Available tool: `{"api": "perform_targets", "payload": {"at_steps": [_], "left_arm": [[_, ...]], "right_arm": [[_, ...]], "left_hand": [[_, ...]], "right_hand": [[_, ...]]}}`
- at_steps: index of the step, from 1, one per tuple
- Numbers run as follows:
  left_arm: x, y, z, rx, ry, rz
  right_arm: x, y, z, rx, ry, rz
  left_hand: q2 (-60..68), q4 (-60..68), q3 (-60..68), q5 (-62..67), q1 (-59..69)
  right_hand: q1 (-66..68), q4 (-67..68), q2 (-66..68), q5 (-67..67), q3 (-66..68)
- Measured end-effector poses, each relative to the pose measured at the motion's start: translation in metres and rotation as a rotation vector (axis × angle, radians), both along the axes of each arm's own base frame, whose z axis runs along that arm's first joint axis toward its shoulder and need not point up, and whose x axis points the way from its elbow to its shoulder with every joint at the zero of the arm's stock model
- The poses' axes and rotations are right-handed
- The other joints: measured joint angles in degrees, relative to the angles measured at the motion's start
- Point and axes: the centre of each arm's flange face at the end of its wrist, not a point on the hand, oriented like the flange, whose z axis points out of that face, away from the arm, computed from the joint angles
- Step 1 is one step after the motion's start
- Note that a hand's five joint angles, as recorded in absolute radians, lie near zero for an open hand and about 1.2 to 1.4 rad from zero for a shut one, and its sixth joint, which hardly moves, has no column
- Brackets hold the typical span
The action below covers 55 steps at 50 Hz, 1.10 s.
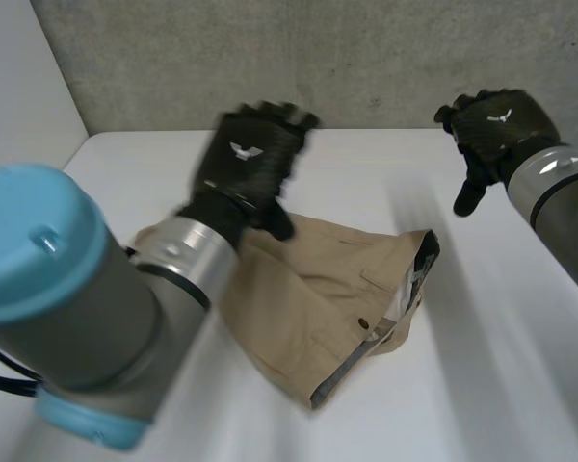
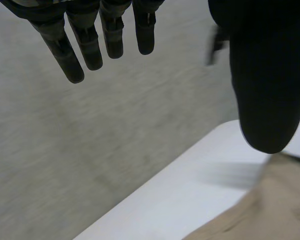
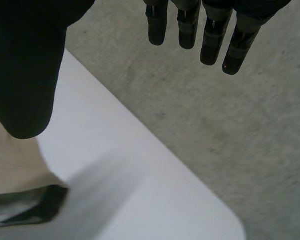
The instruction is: Fold the shorts.
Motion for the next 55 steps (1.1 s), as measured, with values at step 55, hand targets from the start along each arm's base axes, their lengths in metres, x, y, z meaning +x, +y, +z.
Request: {"api": "perform_targets", "payload": {"at_steps": [55], "left_arm": [[0.088, -0.145, -0.113, 0.249, -0.134, 0.400]], "right_arm": [[0.074, 0.120, -0.147, 0.138, -0.011, 0.185]], "left_hand": [[0.0, 0.0, 0.0, 0.0, 0.0]], "right_hand": [[45.1, 51.0, 54.5, 50.1, 52.7]]}}
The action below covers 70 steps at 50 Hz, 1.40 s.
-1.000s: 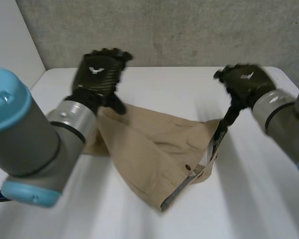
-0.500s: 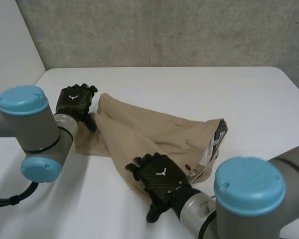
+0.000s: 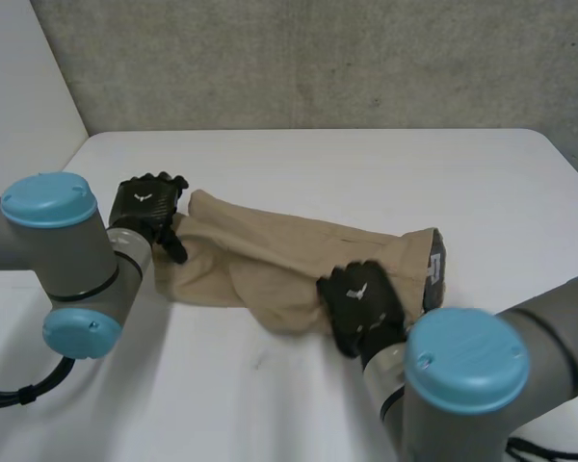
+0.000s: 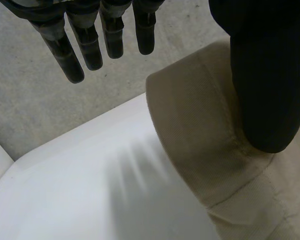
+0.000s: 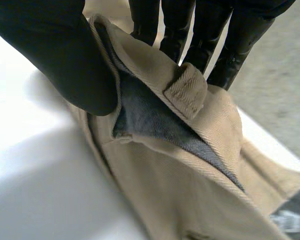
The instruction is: Fold the shorts.
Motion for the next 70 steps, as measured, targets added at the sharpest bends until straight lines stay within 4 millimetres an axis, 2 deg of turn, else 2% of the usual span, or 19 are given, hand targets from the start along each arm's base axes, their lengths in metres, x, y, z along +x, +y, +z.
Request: {"api": "perform_targets", "payload": {"at_steps": [4, 5, 10, 16, 21, 26, 31, 34, 36, 40, 42, 44, 45, 47, 48, 53, 60, 66, 70], "left_arm": [[0.000, 0.003, -0.001, 0.005, -0.009, -0.009], [0.000, 0.004, -0.002, 0.006, -0.018, -0.013], [-0.001, 0.007, -0.006, 0.013, -0.066, -0.043], [-0.008, 0.015, -0.012, 0.042, -0.123, -0.130], [-0.022, 0.035, -0.018, 0.105, -0.157, -0.280], [-0.026, 0.040, -0.017, 0.115, -0.159, -0.305], [-0.022, 0.037, -0.010, 0.096, -0.161, -0.256], [-0.017, 0.033, 0.004, 0.053, -0.157, -0.184], [-0.013, 0.032, 0.016, 0.020, -0.144, -0.152], [-0.011, 0.034, 0.034, -0.015, -0.107, -0.134], [-0.012, 0.036, 0.037, -0.017, -0.094, -0.136], [-0.014, 0.041, 0.041, -0.009, -0.049, -0.163], [-0.016, 0.043, 0.041, -0.003, -0.038, -0.175], [-0.017, 0.045, 0.041, 0.003, -0.027, -0.188], [-0.021, 0.050, 0.039, 0.020, -0.008, -0.220], [-0.028, 0.059, 0.034, 0.046, 0.007, -0.269], [-0.030, 0.069, 0.031, 0.057, 0.006, -0.305], [-0.033, 0.069, 0.032, 0.036, 0.011, -0.319], [-0.041, 0.063, 0.024, 0.022, 0.012, -0.333]], "right_arm": [[-0.009, -0.014, 0.013, -0.025, -0.005, -0.044], [-0.021, -0.029, 0.023, -0.038, 0.020, -0.080], [-0.042, -0.051, 0.032, -0.014, 0.106, -0.095], [-0.051, -0.059, 0.037, 0.027, 0.149, -0.073], [-0.056, -0.065, 0.043, 0.059, 0.154, -0.064], [-0.057, -0.066, 0.046, 0.073, 0.150, -0.052], [-0.059, -0.068, 0.054, 0.093, 0.134, -0.028], [-0.064, -0.069, 0.072, 0.118, 0.086, 0.005], [-0.066, -0.071, 0.086, 0.138, 0.030, 0.027], [-0.073, -0.081, 0.110, 0.179, -0.103, 0.043], [-0.075, -0.084, 0.114, 0.188, -0.134, 0.042], [-0.084, -0.097, 0.128, 0.214, -0.228, 0.023], [-0.087, -0.099, 0.130, 0.219, -0.243, 0.016], [-0.089, -0.102, 0.132, 0.225, -0.259, 0.007], [-0.094, -0.108, 0.134, 0.234, -0.278, -0.013], [-0.102, -0.117, 0.126, 0.246, -0.259, -0.081], [-0.109, -0.127, 0.100, 0.248, -0.138, -0.199], [-0.108, -0.129, 0.088, 0.261, -0.091, -0.213], [-0.106, -0.127, 0.085, 0.270, -0.088, -0.200]], "left_hand": [[0.0, 0.0, 0.0, 0.0, 0.0], [0.0, 0.0, 0.0, 0.0, 0.0], [0.0, 0.0, 0.0, 0.1, 0.0], [0.2, 0.2, 0.2, 0.4, 0.3], [3.4, 3.3, 2.7, 4.4, 3.0], [3.7, 3.3, 2.7, 4.7, 3.0], [4.0, 3.6, 3.0, 4.9, 3.0], [4.5, 4.3, 3.6, 5.5, 3.5], [18.5, 18.4, 17.9, 19.4, 20.4], [33.6, 33.4, 32.9, 34.1, 34.8], [34.3, 34.1, 33.5, 34.7, 35.0], [34.2, 34.1, 33.5, 34.7, 34.1], [30.4, 30.2, 29.8, 31.2, 29.5], [30.4, 30.2, 29.8, 31.2, 29.5], [18.9, 19.0, 18.9, 20.1, 17.5], [12.6, 12.1, 12.4, 12.9, 12.8], [12.3, 11.6, 12.2, 12.3, 12.8], [12.3, 11.6, 12.2, 12.3, 12.8], [12.3, 11.6, 12.2, 12.3, 12.8]], "right_hand": [[0.0, 0.0, 0.3, 0.0, 0.3], [0.0, 0.0, 0.6, 0.0, 0.5], [0.5, 0.0, 0.6, 0.0, 0.6], [0.5, 0.0, 0.6, 0.0, 0.6], [0.5, 0.0, 0.6, 0.0, 0.6], [0.5, 0.0, 0.6, 0.0, 0.6], [0.5, 0.0, 0.6, 0.0, 0.6], [0.5, 0.0, 0.6, 0.0, 0.6], [0.5, 0.0, 0.6, 0.0, 0.6], [0.5, 0.5, 0.6, 0.0, 0.7], [0.5, 0.8, 0.6, 0.0, 1.0], [0.5, 0.8, 0.6, 0.0, 1.0], [0.5, 0.8, 0.6, 0.2, 1.0], [0.5, 0.8, 0.6, 0.3, 1.0], [0.5, 0.8, 0.6, 0.5, 1.0], [0.5, 0.8, 0.6, 0.5, 1.0], [0.5, 0.8, 0.6, 0.5, 1.0], [0.5, 0.8, 0.6, 0.5, 1.0], [0.5, 0.9, 0.6, 0.5, 1.3]]}}
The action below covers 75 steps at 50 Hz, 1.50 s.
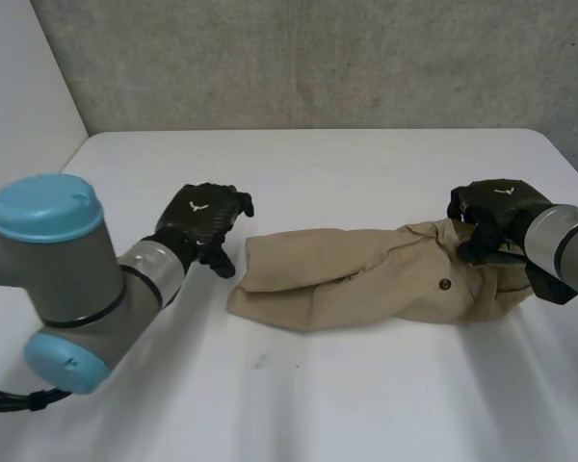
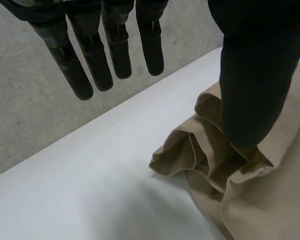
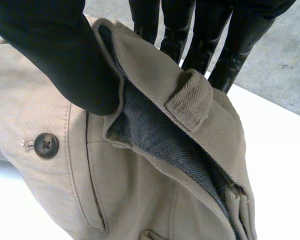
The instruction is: Fold the shorts.
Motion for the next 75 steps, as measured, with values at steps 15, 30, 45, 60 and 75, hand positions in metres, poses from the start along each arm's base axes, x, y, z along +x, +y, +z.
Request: {"api": "perform_targets", "payload": {"at_steps": [15, 30, 45, 60, 75], "left_arm": [[-0.050, -0.001, -0.040, 0.057, -0.035, -0.108], [-0.052, -0.064, 0.055, -0.293, 0.126, 0.143], [-0.003, -0.056, 0.204, -0.788, 0.449, 0.344], [0.023, -0.035, 0.020, -0.237, 0.045, 0.346], [0.050, -0.029, 0.040, -0.230, 0.033, 0.397]], "right_arm": [[0.007, 0.004, -0.004, -0.025, 0.072, 0.070], [0.051, -0.030, 0.051, -0.576, 0.234, 0.148], [0.055, -0.033, 0.165, -1.206, -0.117, -0.093], [0.054, 0.010, -0.007, -0.380, 0.086, 0.235], [0.041, 0.063, 0.007, -0.144, 0.093, 0.309]], "left_hand": [[4.1, 4.5, 3.9, 4.8, 4.5], [41.7, 42.1, 40.8, 39.6, 36.3], [41.9, 42.2, 40.9, 39.6, 36.3], [42.0, 42.4, 41.1, 39.6, 36.3], [42.0, 42.4, 41.1, 39.5, 36.4]], "right_hand": [[0.0, 0.6, 0.0, 0.0, 0.3], [0.0, 0.6, 0.0, 0.0, 0.5], [0.0, 0.6, 0.0, 0.0, 0.5], [0.0, 0.6, 0.4, 0.0, 0.5], [0.0, 0.6, 0.4, 0.0, 0.5]]}}
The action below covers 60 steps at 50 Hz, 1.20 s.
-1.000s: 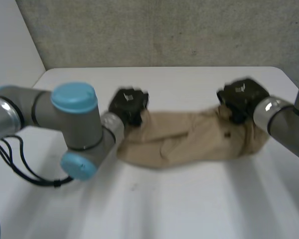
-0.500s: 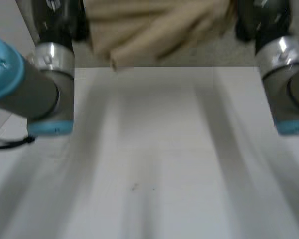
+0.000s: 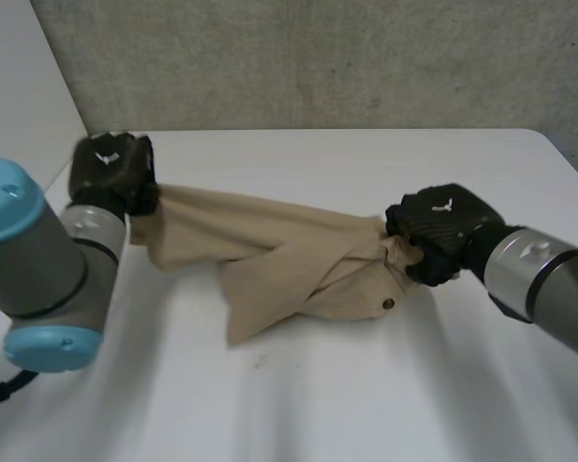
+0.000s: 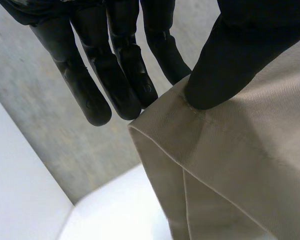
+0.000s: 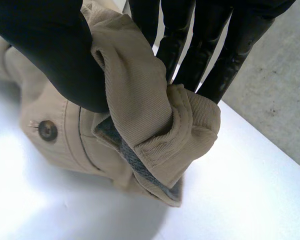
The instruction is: Fold the shorts.
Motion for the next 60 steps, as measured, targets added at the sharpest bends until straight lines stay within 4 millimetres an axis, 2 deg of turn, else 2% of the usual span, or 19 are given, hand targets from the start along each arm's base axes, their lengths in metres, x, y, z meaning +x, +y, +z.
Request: {"api": "perform_targets", "payload": {"at_steps": [1, 6, 12, 16, 18, 19, 20, 21, 22, 23, 26, 30, 31, 34, 39, 43, 44, 51, 60], "left_arm": [[0.005, -0.001, 0.016, -0.037, 0.017, 0.008], [0.008, -0.004, 0.037, -0.095, 0.039, 0.008], [0.004, -0.017, 0.042, -0.123, 0.045, 0.005], [-0.009, -0.038, 0.015, -0.073, 0.016, -0.005], [-0.009, -0.038, 0.015, -0.073, 0.016, -0.005], [-0.023, -0.047, -0.013, -0.014, -0.026, -0.026], [-0.027, -0.048, -0.021, 0.003, -0.042, -0.033], [-0.034, -0.050, -0.033, 0.027, -0.070, -0.045], [-0.039, -0.050, -0.042, 0.043, -0.094, -0.053], [-0.044, -0.050, -0.050, 0.054, -0.121, -0.060], [-0.055, -0.047, -0.063, 0.070, -0.190, -0.068], [-0.059, -0.042, -0.059, 0.058, -0.220, -0.059], [-0.061, -0.036, -0.048, 0.040, -0.231, -0.044], [-0.058, -0.029, -0.033, 0.018, -0.224, -0.033], [-0.043, 0.008, 0.015, -0.033, -0.163, -0.031], [-0.037, 0.033, 0.029, -0.039, -0.121, -0.062], [-0.035, 0.048, 0.031, -0.027, -0.104, -0.095], [-0.035, 0.101, 0.014, 0.090, -0.086, -0.244], [-0.032, 0.133, -0.019, 0.258, -0.078, -0.310]], "right_arm": [[-0.001, 0.006, 0.020, 0.029, -0.039, -0.004], [-0.006, 0.006, 0.046, 0.130, -0.129, -0.038], [-0.013, -0.013, 0.047, 0.226, -0.195, -0.088], [-0.013, -0.036, 0.021, 0.277, -0.197, -0.118], [-0.013, -0.036, 0.021, 0.277, -0.197, -0.118], [-0.013, -0.040, 0.015, 0.280, -0.192, -0.126], [-0.011, -0.052, -0.009, 0.284, -0.165, -0.164], [-0.010, -0.057, -0.018, 0.281, -0.148, -0.186], [-0.009, -0.058, -0.023, 0.276, -0.137, -0.200], [-0.008, -0.060, -0.027, 0.266, -0.125, -0.219], [-0.006, -0.061, -0.027, 0.229, -0.109, -0.260], [-0.007, -0.058, -0.016, 0.189, -0.115, -0.283], [-0.008, -0.055, -0.004, 0.157, -0.129, -0.296], [-0.011, -0.051, 0.007, 0.142, -0.155, -0.307], [-0.023, -0.041, 0.029, 0.146, -0.260, -0.356], [-0.028, -0.038, 0.034, 0.157, -0.302, -0.378], [-0.029, -0.038, 0.035, 0.159, -0.316, -0.385], [-0.026, -0.044, 0.031, 0.163, -0.326, -0.388], [-0.002, -0.061, 0.004, 0.168, -0.315, -0.356]], "left_hand": [[0.0, 0.0, 0.0, 0.1, 0.0], [0.0, 0.0, 0.0, 0.1, 0.0], [0.0, 0.0, 0.0, 0.1, 0.0], [-0.1, 0.0, -0.1, 0.1, 0.0], [-0.1, 0.0, -0.1, 0.1, 0.0], [-0.1, 0.0, -0.1, 0.1, 0.0], [-24.2, -24.1, -23.5, -20.3, -22.9], [-35.5, -35.0, -34.7, -31.8, -32.5], [-36.9, -36.8, -36.1, -33.8, -33.9], [-36.9, -36.8, -36.1, -33.8, -33.9], [-45.9, -46.1, -44.8, -43.0, -39.9], [-48.0, -48.1, -47.0, -45.2, -42.0], [-49.5, -49.5, -48.7, -46.7, -43.5], [-49.6, -49.6, -48.8, -46.7, -43.5], [-50.6, -50.4, -49.7, -48.0, -43.5], [-50.6, -50.4, -49.7, -48.0, -43.5], [-50.6, -50.4, -49.7, -48.0, -43.5], [-50.4, -50.3, -49.5, -47.4, -43.5], [-46.1, -45.9, -45.5, -42.3, -42.7]], "right_hand": [[0.0, 0.0, 0.0, 0.0, 0.0], [0.0, 0.0, 0.0, 0.0, 0.0], [0.0, 0.0, -0.1, 0.0, 0.0], [0.0, -0.9, -4.9, -0.3, -2.0], [0.0, -0.9, -4.9, -0.3, -2.0], [0.0, -0.9, -4.9, -0.3, -2.0], [-18.2, -23.7, -26.4, -21.5, -24.7], [-24.2, -31.4, -33.5, -28.9, -31.9], [-24.2, -31.4, -33.5, -28.9, -31.9], [-31.5, -40.2, -42.1, -37.9, -40.6], [-36.6, -46.5, -47.8, -44.6, -46.7], [-36.9, -46.6, -47.8, -44.9, -46.7], [-36.9, -46.6, -47.8, -44.9, -46.7], [-36.9, -46.6, -47.8, -44.9, -46.7], [-36.9, -46.6, -47.8, -44.9, -46.7], [-36.9, -46.6, -47.8, -44.9, -46.7], [-36.9, -46.6, -47.8, -44.9, -46.7], [-36.7, -46.4, -47.6, -44.3, -46.6], [-35.2, -43.9, -47.6, -42.1, -44.6]]}}
